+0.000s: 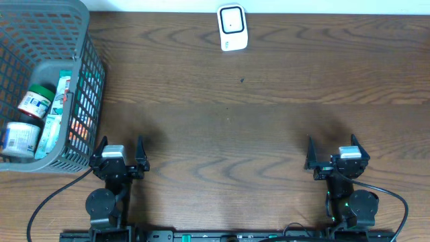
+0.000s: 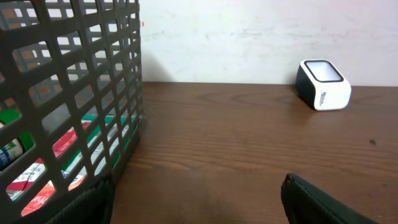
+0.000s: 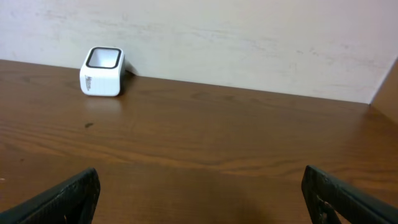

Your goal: Scan the item barcode

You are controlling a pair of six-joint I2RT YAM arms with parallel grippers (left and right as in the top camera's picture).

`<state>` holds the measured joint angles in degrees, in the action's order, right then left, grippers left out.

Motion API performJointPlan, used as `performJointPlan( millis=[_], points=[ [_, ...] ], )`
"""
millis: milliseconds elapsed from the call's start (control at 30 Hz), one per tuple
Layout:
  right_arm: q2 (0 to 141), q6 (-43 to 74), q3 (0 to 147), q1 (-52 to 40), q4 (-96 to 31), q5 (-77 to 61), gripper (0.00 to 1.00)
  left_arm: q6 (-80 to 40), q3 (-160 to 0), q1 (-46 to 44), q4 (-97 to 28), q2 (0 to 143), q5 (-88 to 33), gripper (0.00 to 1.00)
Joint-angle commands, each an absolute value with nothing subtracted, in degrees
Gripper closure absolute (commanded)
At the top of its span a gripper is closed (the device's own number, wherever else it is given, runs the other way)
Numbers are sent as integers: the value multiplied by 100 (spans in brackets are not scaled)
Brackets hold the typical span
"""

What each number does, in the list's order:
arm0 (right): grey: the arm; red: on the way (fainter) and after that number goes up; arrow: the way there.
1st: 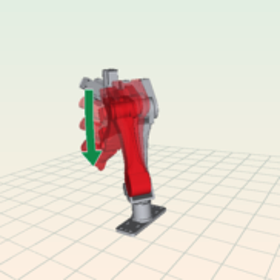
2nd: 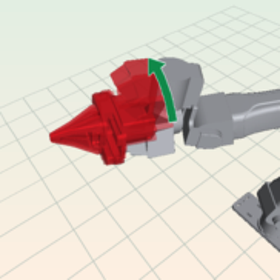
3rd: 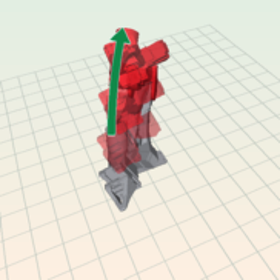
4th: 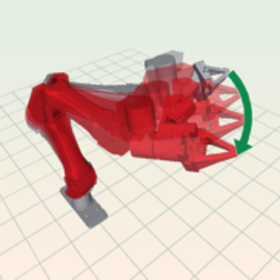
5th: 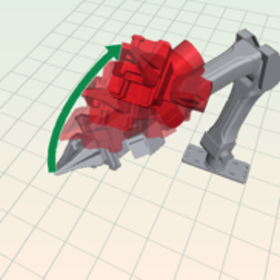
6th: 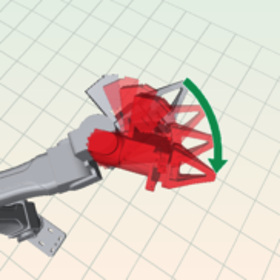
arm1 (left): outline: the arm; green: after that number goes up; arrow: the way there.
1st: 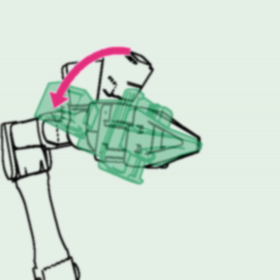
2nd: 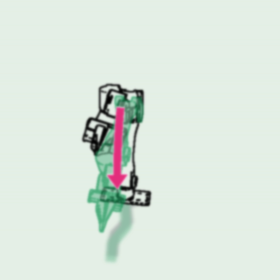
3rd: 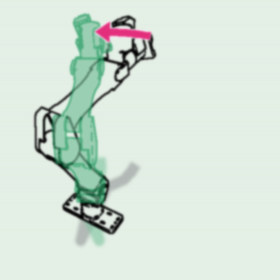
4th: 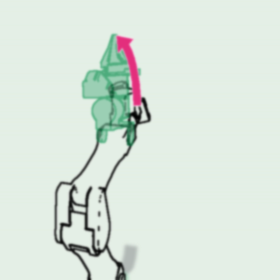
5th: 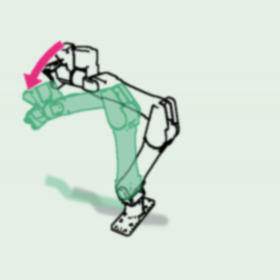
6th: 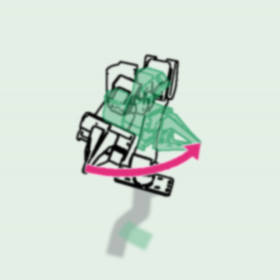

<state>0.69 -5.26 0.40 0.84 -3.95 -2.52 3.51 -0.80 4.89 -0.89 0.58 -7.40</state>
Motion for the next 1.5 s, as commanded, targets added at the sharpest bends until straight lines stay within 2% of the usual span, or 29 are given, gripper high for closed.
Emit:
performJointPlan(
  millis=[0,1167,1300,1467],
  points=[
    [64,-585,30,156,-414,-178,1,447,-23,530,-320,23,-987,18],
    [64,-585,30,156,-414,-178,1,447,-23,530,-298,23,-989,18],
    [64,-585,32,156,-414,-178,1,311,-58,528,-279,23,-1398,16],
    [64,-585,30,156,-414,-178,1,-34,-593,528,-823,23,-1396,18]
  ],
)
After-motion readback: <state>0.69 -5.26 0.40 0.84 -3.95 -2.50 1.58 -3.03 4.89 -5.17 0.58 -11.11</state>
